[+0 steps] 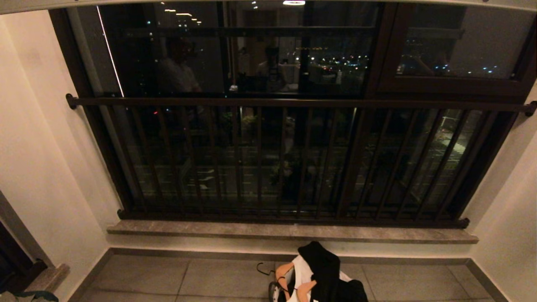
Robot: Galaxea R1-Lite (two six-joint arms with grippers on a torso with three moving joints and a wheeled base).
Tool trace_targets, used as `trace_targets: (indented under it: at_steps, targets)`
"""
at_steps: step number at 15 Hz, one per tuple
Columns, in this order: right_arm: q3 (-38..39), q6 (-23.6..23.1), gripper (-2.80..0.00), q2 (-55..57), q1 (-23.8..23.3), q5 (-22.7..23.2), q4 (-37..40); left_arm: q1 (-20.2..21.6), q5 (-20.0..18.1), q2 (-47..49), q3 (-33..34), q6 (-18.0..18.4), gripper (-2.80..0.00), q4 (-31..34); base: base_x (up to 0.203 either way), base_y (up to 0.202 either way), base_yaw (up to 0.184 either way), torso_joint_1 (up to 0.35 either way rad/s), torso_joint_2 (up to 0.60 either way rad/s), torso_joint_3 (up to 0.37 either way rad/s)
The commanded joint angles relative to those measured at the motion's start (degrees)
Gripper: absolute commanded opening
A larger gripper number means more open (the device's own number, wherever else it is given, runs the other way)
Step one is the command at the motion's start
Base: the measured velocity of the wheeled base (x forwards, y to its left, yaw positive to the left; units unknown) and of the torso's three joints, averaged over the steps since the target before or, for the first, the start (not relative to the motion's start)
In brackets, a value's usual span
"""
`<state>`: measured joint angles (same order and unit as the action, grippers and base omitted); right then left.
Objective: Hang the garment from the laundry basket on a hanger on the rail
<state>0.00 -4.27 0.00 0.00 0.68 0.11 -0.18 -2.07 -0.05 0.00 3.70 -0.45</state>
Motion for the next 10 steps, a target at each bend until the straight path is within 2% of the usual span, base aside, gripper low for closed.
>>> trace_targets:
  at_steps: [1,3,10]
  targets:
    - [0.00,-0.04,-2.80,0.09,0.00,0.02,-0.02,0.01,0.12,0.05,0.09,-0.09,-2.80,0.01,0.000,0.000,0.000,-0.002,0.00,-0.071]
    - [0.00,-0.13,-2.80,0.04,0.00,0.02,-0.02,0.01,1.24,0.05,0.09,-0.76,-2.80,-0.04,0.000,0.000,0.000,0.004,0.00,-0.147]
    - [0.00,-0.04,-2.80,0.09,0.00,-0.01,-0.02,0.01,1.37,0.05,0.00,-0.88,-2.80,-0.01,0.000,0.000,0.000,0.003,0.00,-0.189]
